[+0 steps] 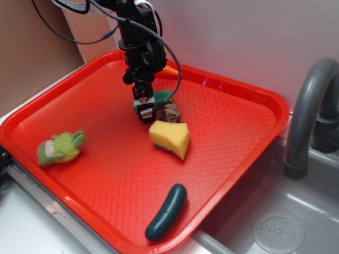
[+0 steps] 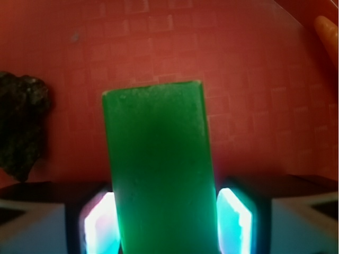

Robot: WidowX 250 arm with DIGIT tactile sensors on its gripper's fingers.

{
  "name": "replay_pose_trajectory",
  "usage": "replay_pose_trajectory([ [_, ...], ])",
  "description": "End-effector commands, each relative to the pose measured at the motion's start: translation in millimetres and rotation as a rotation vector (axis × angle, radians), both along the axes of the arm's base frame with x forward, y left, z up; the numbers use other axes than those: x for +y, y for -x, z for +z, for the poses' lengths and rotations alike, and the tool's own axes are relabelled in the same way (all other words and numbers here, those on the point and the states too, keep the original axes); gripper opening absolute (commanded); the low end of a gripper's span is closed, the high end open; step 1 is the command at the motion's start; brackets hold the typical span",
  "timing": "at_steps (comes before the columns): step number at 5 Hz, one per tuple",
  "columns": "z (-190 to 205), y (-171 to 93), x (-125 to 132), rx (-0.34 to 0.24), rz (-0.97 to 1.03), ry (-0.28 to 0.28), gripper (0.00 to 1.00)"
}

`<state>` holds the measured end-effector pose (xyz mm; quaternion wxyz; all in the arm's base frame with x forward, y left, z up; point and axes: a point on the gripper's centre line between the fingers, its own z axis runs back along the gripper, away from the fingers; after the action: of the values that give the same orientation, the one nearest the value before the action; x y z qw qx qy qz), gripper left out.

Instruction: Grab the green block.

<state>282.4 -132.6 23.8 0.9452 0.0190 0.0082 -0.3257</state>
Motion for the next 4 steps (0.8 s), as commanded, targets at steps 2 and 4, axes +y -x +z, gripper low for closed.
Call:
replay_pose_trajectory([
  [2, 119.0, 37.9, 14.0, 0.036, 0.304, 0.037, 0.0],
  [4, 208.0, 77.3, 52.1, -0.061, 0.567, 0.144, 0.0],
])
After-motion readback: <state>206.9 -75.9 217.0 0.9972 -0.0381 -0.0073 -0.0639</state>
